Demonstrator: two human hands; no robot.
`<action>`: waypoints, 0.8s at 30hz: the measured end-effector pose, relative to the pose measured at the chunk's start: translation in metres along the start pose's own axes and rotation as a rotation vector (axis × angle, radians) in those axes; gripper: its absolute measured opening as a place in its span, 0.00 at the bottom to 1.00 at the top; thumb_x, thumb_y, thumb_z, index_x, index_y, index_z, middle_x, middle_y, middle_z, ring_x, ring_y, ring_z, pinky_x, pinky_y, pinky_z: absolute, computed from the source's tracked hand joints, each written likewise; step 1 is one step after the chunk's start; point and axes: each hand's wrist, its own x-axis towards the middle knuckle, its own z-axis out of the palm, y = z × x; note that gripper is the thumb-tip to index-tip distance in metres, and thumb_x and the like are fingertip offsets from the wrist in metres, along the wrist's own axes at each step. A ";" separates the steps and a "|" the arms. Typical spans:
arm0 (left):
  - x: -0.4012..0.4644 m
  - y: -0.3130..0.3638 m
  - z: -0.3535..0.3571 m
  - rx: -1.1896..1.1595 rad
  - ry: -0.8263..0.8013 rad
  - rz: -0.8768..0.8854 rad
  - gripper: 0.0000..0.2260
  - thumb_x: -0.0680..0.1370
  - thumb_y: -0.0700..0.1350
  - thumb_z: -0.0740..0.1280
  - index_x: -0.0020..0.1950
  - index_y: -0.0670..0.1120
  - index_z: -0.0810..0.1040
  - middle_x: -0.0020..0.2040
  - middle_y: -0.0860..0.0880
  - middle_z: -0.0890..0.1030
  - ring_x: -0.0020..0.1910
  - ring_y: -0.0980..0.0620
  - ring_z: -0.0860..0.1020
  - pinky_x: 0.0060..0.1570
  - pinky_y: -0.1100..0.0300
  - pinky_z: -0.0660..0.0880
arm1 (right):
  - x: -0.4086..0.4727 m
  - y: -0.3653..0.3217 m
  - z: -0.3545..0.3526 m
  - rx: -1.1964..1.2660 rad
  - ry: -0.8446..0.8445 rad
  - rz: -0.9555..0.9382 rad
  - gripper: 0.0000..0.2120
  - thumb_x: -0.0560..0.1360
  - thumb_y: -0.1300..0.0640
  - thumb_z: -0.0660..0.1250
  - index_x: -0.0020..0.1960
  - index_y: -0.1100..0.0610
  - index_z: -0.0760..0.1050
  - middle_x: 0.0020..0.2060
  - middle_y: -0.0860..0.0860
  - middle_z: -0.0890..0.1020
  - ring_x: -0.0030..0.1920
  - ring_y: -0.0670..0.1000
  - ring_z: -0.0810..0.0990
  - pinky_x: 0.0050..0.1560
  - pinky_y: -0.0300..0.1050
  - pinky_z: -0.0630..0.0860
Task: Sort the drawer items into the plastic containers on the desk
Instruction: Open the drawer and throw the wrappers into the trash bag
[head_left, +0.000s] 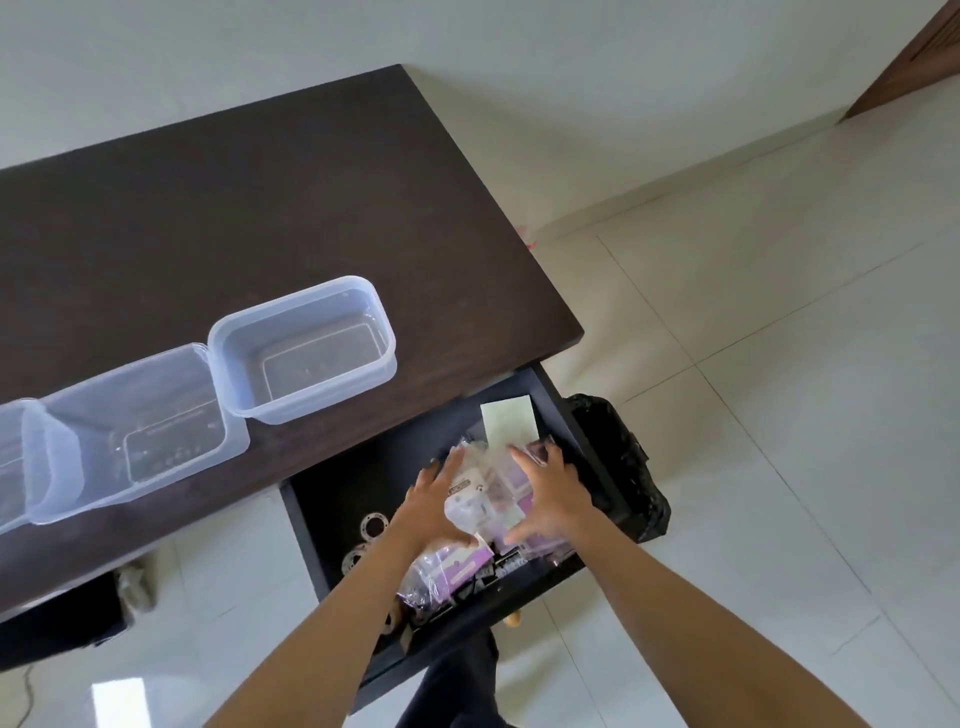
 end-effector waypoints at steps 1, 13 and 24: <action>0.002 0.001 0.000 0.023 -0.019 0.005 0.53 0.62 0.50 0.80 0.75 0.64 0.46 0.76 0.46 0.52 0.74 0.39 0.56 0.72 0.44 0.60 | 0.002 0.001 0.002 -0.017 -0.001 -0.003 0.55 0.55 0.43 0.80 0.73 0.36 0.51 0.76 0.53 0.47 0.72 0.62 0.59 0.63 0.59 0.72; -0.009 0.031 0.006 -0.150 0.239 0.073 0.20 0.70 0.42 0.73 0.62 0.47 0.78 0.56 0.52 0.71 0.54 0.53 0.76 0.52 0.71 0.68 | -0.002 0.015 -0.003 0.147 0.120 -0.173 0.19 0.66 0.51 0.75 0.56 0.52 0.79 0.52 0.49 0.69 0.49 0.51 0.75 0.49 0.42 0.76; -0.055 0.063 -0.011 -0.209 0.531 -0.053 0.05 0.71 0.44 0.73 0.44 0.46 0.79 0.34 0.55 0.75 0.34 0.55 0.72 0.33 0.64 0.67 | -0.010 0.011 -0.058 0.333 0.254 -0.340 0.10 0.68 0.71 0.69 0.43 0.58 0.83 0.43 0.52 0.75 0.41 0.51 0.77 0.44 0.39 0.74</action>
